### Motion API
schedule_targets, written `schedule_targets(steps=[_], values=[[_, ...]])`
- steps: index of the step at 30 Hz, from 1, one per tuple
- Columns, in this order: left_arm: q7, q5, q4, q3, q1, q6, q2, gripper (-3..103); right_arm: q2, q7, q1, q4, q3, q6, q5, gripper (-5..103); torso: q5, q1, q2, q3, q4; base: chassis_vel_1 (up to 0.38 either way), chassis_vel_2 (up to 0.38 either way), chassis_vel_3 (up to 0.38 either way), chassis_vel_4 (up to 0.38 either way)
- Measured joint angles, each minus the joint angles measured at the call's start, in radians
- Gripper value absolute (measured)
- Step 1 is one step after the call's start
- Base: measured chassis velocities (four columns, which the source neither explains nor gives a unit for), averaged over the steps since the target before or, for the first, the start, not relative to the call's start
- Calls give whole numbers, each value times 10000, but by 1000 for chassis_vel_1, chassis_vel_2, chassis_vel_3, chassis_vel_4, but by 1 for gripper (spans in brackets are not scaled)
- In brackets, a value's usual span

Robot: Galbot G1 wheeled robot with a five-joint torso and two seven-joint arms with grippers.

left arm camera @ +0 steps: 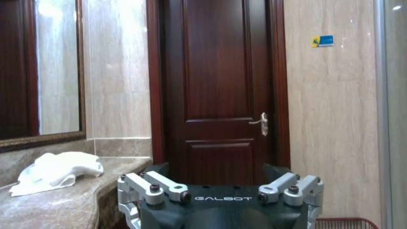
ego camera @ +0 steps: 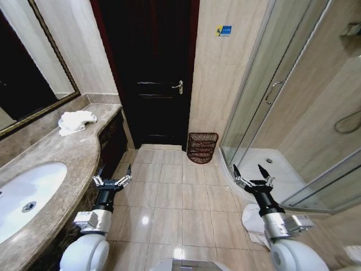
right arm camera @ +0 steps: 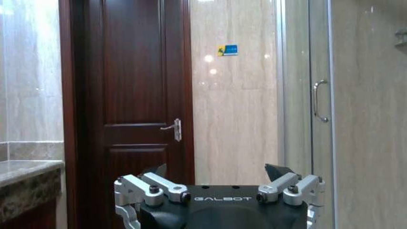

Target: Discard the used towel into the hamper.

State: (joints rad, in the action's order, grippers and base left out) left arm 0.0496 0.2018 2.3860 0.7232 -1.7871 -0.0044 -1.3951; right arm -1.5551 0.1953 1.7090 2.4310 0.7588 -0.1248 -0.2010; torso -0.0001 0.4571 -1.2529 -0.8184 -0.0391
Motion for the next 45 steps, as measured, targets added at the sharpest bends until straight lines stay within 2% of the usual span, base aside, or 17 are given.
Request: schedule_targets(steps=[16, 30, 45], values=[[51, 173, 171, 150, 48, -24, 216, 100, -71, -143, 33, -140, 108, 99, -37, 100, 0, 0, 0, 0, 0, 0, 0, 0, 0], [11, -154, 364, 53, -79, -193, 50, 100, -68, -221, 68, -154, 119, 341, -269, 100, 0, -1, -1, 1, 0, -34, 35, 36, -36], [136, -131, 389, -12, -52, -33, -15, 100, 218, -620, 12, -41, 123, 67, -480, 100, 1, 0, 0, 0, 0, -119, 122, 121, -119]])
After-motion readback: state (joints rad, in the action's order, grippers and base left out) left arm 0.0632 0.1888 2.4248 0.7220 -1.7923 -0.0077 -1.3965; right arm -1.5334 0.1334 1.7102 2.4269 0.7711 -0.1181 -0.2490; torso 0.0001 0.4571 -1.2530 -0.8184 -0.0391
